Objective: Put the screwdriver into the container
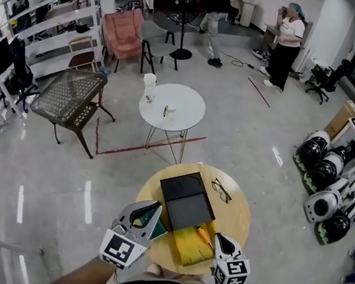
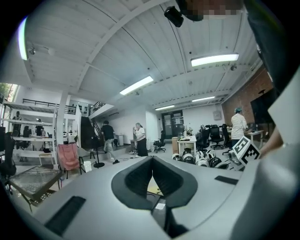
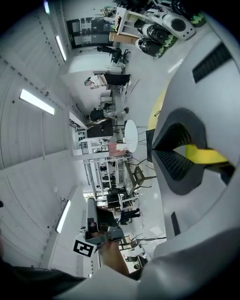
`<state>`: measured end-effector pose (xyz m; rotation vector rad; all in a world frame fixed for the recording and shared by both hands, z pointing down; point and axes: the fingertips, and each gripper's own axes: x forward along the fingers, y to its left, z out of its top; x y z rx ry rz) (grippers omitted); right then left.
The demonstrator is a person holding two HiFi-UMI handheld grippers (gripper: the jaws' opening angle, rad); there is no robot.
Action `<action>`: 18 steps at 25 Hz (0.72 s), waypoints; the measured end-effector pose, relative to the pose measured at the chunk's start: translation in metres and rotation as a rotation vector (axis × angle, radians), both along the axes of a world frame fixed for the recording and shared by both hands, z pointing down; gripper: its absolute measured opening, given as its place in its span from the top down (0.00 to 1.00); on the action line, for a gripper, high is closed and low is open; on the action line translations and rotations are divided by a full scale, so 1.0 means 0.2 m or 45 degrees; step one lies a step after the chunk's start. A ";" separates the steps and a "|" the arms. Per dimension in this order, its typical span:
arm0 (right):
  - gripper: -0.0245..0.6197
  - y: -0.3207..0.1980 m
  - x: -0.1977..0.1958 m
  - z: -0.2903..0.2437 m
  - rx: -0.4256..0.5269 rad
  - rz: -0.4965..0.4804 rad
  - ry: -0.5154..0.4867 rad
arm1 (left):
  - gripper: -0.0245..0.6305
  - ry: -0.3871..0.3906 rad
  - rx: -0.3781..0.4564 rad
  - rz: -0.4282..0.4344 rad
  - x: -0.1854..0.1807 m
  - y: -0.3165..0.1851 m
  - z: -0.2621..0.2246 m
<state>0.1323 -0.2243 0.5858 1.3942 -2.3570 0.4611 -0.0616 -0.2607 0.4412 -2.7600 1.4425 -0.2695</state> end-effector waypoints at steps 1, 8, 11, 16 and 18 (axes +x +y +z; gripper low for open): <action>0.94 0.01 -0.01 -0.03 0.017 -0.001 0.007 | 0.94 -0.012 0.008 0.017 0.01 0.01 -0.01; 0.94 0.03 -0.05 -0.26 0.112 0.001 -0.001 | 0.94 -0.055 0.029 0.042 -0.01 0.05 -0.03; 0.94 0.04 -0.06 -0.36 0.147 0.005 -0.011 | 0.94 -0.043 0.039 0.037 -0.03 0.05 -0.05; 0.94 0.07 -0.07 -0.50 0.194 0.025 -0.020 | 0.94 -0.007 0.037 0.019 -0.08 0.07 -0.07; 0.94 0.08 -0.08 -0.55 0.212 0.035 -0.024 | 0.94 0.008 0.032 0.017 -0.10 0.07 -0.07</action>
